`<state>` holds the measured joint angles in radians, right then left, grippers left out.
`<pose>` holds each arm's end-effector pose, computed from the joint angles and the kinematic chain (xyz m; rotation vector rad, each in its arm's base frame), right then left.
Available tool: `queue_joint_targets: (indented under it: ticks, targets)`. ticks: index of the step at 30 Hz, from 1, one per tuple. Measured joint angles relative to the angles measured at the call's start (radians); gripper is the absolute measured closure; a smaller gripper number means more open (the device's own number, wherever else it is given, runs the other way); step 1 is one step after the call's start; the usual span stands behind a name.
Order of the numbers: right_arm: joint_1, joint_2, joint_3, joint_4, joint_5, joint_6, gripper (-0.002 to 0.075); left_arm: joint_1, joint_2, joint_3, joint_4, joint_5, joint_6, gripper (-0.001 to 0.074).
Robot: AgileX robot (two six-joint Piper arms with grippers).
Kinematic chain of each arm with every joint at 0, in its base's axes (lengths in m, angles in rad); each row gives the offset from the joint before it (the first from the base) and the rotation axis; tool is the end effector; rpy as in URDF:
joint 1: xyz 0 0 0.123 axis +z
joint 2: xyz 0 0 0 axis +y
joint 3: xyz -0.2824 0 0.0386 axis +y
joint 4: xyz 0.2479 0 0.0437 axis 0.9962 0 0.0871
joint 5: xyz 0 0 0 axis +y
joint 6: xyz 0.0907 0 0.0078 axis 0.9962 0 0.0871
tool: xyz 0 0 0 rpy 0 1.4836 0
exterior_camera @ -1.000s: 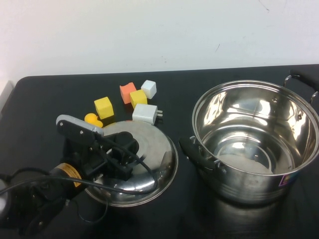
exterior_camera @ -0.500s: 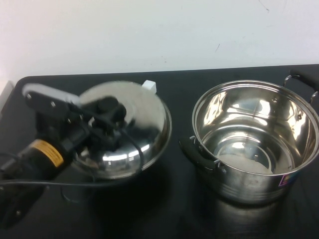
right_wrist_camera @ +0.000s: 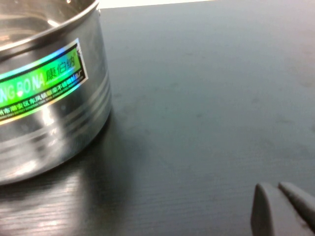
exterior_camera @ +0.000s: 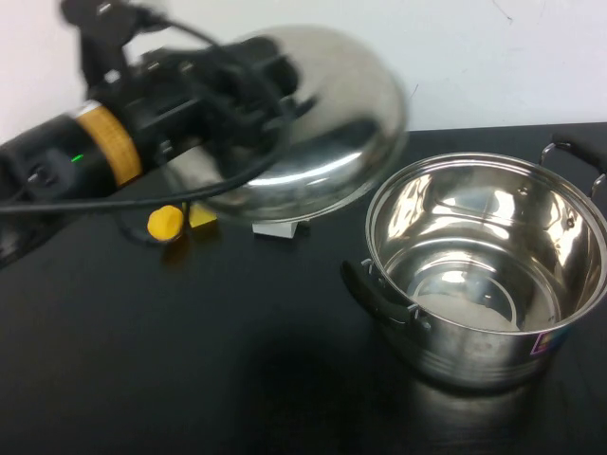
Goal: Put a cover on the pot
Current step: Place the pot lid on the pot
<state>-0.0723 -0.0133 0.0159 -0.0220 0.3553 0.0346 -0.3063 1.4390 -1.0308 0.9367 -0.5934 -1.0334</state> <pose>0.0526 -0.0045 0.1764 0.0848 1.8397 -0.0479 0.2996 -0.1377 0.3545 0.4720 1.4921 -0.7442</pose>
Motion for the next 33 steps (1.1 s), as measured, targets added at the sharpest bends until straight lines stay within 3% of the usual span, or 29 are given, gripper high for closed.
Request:
queue_joint_targets:
  ticks: [14, 23, 33]
  targets:
    - [0.0, 0.0, 0.0, 0.0, 0.0, 0.0, 0.0728, -0.282, 0.225, -0.254, 0.068, 0.053, -0.089, 0.0402]
    - [0.0, 0.0, 0.0, 0.0, 0.0, 0.0, 0.0728, -0.365, 0.342, -0.301, 0.163, 0.094, -0.09, 0.0402]
    - [0.0, 0.0, 0.0, 0.0, 0.0, 0.0, 0.0728, -0.376, 0.391, -0.304, 0.202, 0.133, -0.088, 0.0402]
